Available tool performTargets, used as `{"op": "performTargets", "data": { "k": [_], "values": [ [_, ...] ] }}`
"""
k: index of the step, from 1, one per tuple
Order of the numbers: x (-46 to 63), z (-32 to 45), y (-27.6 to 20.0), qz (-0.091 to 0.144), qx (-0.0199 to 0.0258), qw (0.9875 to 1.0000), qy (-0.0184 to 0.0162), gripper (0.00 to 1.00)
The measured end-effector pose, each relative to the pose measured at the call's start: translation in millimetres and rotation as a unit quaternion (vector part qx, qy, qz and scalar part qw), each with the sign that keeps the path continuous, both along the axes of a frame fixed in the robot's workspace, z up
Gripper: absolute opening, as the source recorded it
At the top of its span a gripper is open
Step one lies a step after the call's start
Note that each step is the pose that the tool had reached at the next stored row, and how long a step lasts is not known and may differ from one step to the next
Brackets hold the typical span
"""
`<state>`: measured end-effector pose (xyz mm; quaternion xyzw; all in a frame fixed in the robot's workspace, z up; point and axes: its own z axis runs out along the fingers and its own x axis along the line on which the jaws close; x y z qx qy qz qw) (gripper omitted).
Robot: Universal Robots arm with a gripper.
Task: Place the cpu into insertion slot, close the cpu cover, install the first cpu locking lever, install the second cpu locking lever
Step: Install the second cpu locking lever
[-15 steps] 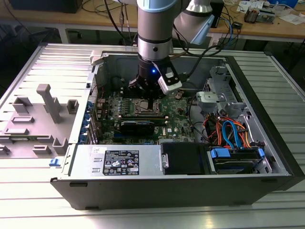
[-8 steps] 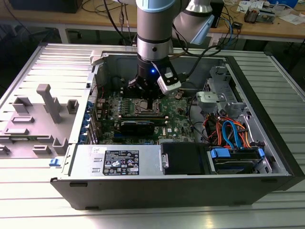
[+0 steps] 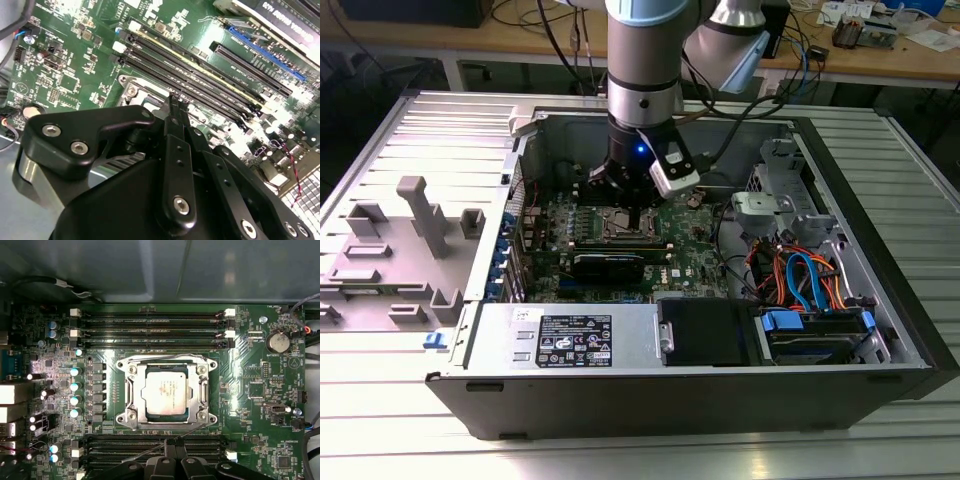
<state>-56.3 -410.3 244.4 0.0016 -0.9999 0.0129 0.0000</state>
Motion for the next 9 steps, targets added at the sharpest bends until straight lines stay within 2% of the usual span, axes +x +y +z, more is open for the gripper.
{"op": "performTargets", "data": {
  "k": [2, 4, 5, 7, 9],
  "values": [
    [0.1, -0.5, -1.8, 0.0, 0.0015, 1.0, 0.0068, 0.11],
    [0.1, -0.7, -3.4, 0.0, 0.0033, 1.0, 0.0087, 0.11],
    [0.1, -0.8, -4.2, 0.0, 0.0055, 0.9999, 0.009, 0.11],
    [0.1, -0.9, -7.3, 0.0, 0.0247, 0.9996, 0.0112, 0.11],
    [0.1, -1.1, -10.1, 0.001, 0.0338, 0.9993, 0.0134, 0.11]
  ]
}}
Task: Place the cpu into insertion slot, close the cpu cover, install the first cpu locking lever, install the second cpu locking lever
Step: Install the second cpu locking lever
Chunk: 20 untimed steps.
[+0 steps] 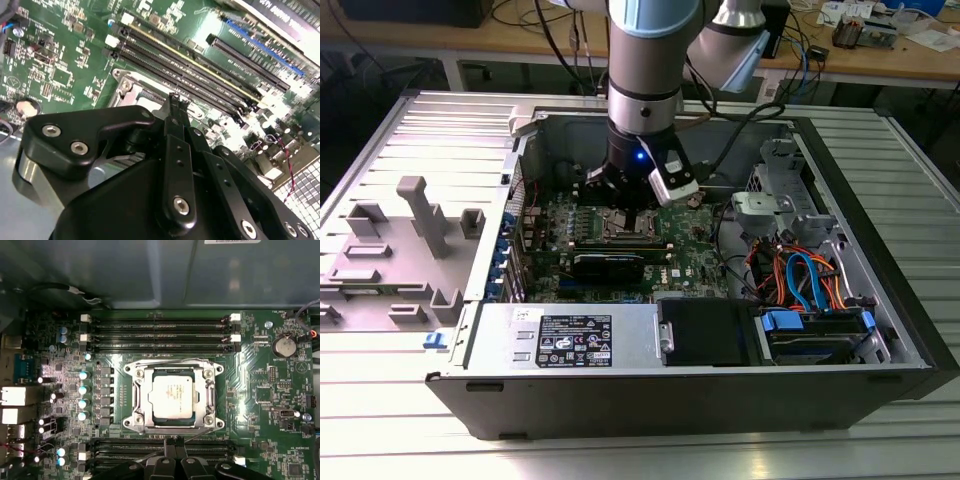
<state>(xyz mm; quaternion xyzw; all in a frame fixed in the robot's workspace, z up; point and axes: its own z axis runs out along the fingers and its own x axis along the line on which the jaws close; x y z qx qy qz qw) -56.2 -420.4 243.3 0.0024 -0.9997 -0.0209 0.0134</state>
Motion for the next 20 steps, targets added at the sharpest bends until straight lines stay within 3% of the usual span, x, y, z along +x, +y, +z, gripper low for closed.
{"op": "performTargets", "data": {
  "k": [3, 6, 10, 13, 20],
  "values": [
    [-0.4, -1.2, -5.2, 0.0, 0.0052, 1.0, 0.0021, 0.11],
    [-4.4, -2.5, -8.4, 0.0, 0.0152, 0.9999, 0.0042, 0.11],
    [-8.4, -7.7, -12.4, 0.003, 0.0193, 0.9998, 0.0054, 0.11],
    [-18.8, -11.9, -12.7, 0.006, 0.0254, 0.9996, 0.0058, 0.11],
    [-24.5, -18.5, -14.1, 0.011, 0.036, 0.9993, 0.0065, 0.11]
  ]
}}
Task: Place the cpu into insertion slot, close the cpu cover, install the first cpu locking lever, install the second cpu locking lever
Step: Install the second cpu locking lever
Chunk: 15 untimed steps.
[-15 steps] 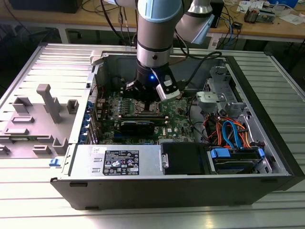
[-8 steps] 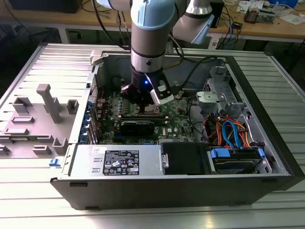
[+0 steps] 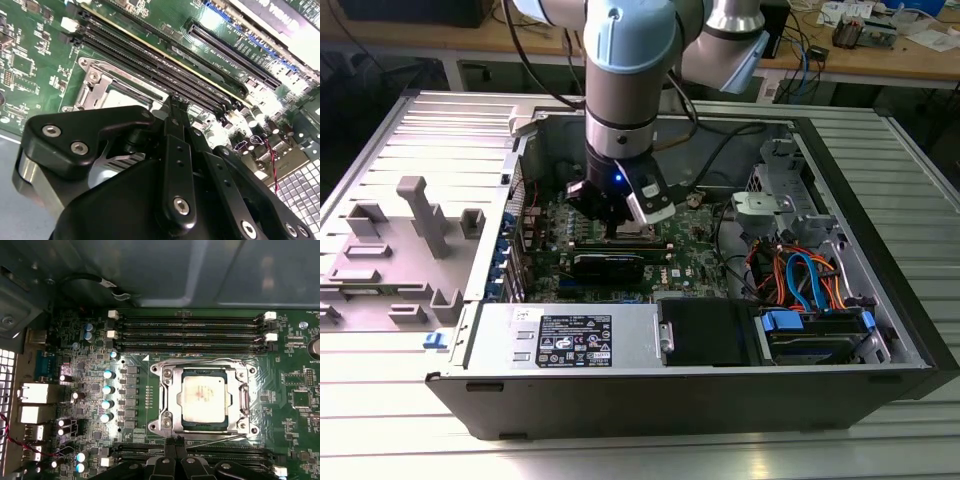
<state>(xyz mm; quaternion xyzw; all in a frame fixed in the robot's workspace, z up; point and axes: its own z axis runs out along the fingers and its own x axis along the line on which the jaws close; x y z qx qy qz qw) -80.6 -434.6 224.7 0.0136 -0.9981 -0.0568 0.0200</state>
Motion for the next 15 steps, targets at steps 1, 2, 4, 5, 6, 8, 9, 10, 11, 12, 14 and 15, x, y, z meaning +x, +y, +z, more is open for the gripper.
{"op": "performTargets", "data": {
  "k": [1, 2, 4, 5, 6, 8, 9, 10, 11, 12, 14, 15],
  "values": [
    [-0.3, -0.8, -0.2, 0.001, 0.0012, 1.0, 0.0001, 0.11],
    [-1.4, -1.6, -0.8, 0.002, 0.0028, 1.0, 0.0006, 0.11],
    [-2.4, -2.3, -1.5, 0.003, 0.004, 1.0, 0.0012, 0.11],
    [-3.2, -2.7, -2.1, 0.004, 0.0046, 1.0, 0.0018, 0.11],
    [-3.8, -3.1, -2.7, 0.005, 0.005, 1.0, 0.0021, 0.11],
    [-4.6, -3.7, -3.9, 0.005, 0.0056, 1.0, 0.0026, 0.11],
    [-5.0, -3.9, -4.6, 0.006, 0.006, 1.0, 0.0028, 0.11],
    [-6.0, -4.3, -5.5, 0.007, 0.0073, 0.9999, 0.0032, 0.11],
    [-6.7, -4.5, -5.7, 0.007, 0.0082, 0.9999, 0.0034, 0.11],
    [-7.3, -4.7, -5.8, 0.008, 0.0089, 0.9999, 0.0035, 0.11],
    [-10.2, -6.2, -5.8, 0.009, 0.0131, 0.9999, 0.004, 0.11],
    [-10.6, -7.1, -5.8, 0.01, 0.0143, 0.9998, 0.004, 0.11]
  ]
}}
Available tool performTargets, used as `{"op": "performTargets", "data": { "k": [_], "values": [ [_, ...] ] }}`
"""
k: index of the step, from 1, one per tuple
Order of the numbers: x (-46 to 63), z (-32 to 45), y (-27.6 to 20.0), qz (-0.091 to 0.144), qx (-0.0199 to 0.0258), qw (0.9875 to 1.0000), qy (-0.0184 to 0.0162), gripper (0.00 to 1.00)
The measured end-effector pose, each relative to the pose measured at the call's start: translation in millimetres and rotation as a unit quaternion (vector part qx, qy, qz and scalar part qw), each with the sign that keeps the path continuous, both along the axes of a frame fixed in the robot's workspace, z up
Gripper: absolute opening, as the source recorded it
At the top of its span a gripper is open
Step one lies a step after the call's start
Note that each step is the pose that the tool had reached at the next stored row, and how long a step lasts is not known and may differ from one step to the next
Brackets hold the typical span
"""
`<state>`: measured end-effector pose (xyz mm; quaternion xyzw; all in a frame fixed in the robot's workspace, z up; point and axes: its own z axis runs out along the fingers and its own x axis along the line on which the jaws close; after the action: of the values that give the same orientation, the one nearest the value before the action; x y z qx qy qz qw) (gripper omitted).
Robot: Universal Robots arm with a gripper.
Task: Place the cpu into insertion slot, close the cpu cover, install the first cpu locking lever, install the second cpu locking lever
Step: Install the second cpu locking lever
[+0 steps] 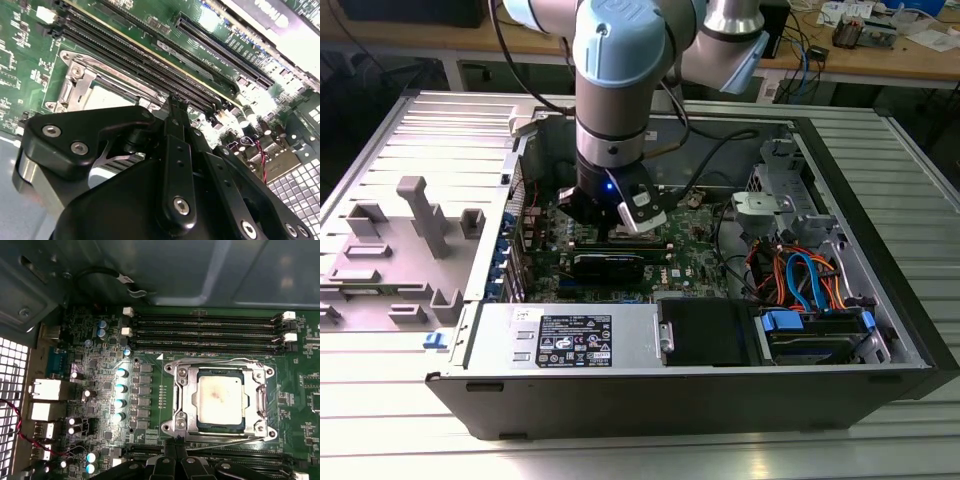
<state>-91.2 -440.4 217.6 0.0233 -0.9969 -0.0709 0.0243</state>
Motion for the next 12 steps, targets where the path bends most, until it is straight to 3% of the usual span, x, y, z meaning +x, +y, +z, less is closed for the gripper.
{"op": "performTargets", "data": {
  "k": [4, 12],
  "values": [
    [-1.8, -3.4, 0.0, 0.001, 0.0057, 1.0, 0.0, 0.11],
    [-1.8, -4.0, 0.0, 0.001, 0.0074, 1.0, 0.0, 0.11]
  ]
}}
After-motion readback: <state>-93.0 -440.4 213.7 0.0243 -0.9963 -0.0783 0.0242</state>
